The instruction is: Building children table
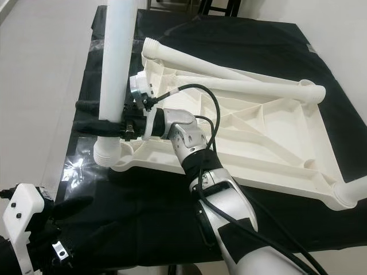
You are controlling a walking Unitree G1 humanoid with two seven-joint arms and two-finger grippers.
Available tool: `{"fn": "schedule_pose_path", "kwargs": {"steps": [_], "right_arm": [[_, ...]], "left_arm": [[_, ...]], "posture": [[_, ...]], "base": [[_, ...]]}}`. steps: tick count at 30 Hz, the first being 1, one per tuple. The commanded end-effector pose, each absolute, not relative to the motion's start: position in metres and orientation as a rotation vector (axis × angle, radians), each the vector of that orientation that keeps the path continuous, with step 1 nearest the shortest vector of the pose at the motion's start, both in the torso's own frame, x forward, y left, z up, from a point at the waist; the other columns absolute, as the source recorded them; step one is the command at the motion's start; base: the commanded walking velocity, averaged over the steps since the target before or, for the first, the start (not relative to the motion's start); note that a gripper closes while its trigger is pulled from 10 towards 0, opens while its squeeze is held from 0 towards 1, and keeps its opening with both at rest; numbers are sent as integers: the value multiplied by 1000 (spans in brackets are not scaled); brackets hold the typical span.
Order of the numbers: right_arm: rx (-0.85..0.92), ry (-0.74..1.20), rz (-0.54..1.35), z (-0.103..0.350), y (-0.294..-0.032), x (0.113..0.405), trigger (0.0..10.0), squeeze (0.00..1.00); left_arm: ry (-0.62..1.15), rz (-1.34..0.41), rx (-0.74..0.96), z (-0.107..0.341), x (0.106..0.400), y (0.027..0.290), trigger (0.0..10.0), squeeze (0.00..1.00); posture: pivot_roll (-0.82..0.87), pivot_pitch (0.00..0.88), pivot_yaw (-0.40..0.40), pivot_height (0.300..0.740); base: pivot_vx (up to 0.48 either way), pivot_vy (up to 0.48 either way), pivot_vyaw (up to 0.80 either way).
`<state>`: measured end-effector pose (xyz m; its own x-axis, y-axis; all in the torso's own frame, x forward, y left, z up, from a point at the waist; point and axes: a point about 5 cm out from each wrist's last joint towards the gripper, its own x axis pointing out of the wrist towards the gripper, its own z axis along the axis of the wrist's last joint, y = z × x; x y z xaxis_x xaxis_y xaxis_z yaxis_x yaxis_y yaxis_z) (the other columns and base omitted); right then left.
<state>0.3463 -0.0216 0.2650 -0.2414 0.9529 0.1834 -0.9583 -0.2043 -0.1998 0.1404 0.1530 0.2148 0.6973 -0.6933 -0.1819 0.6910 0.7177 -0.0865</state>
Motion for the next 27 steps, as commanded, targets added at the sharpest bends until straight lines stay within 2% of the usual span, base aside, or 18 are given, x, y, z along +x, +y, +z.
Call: {"fn": "schedule_pose_path", "kwargs": {"steps": [1,6,11,17,18,24,25,26,27], "right_arm": [[-19,-296,1845,263,-22,345,10000,0],[-70,-277,1884,261,-30,345,10000,0],[-166,-268,1844,256,-37,350,10000,0],[-181,-273,1830,256,-39,352,10000,0],[-249,-245,1848,252,-41,350,10000,0],[-309,-219,1862,247,-41,349,10000,0],[-384,-183,1881,240,-41,347,10000,0],[-384,-183,1881,240,-41,347,10000,0],[-478,-142,1905,231,-41,344,10000,0]], "left_arm": [[216,-811,-13,217,135,150,10000,0],[220,-815,-17,218,134,151,10000,0],[225,-817,-17,219,133,153,10000,0],[229,-816,-17,220,133,153,10000,0],[231,-816,-17,220,133,154,10000,0],[232,-817,-17,220,132,154,10000,0],[232,-817,-18,220,132,154,10000,0],[232,-817,-18,220,132,154,10000,0],[232,-818,-18,220,132,154,10000,0]], "posture": [[188,365,-107,740],[191,370,-105,740],[196,374,-100,740],[201,376,-99,740],[201,378,-99,740],[201,378,-99,740],[199,378,-101,740],[199,378,-101,740],[197,378,-102,740]], "base": [[0,0,0],[0,0,0],[0,0,0],[0,0,0],[0,0,0],[0,0,0],[0,0,0],[0,0,0],[0,0,0]]}}
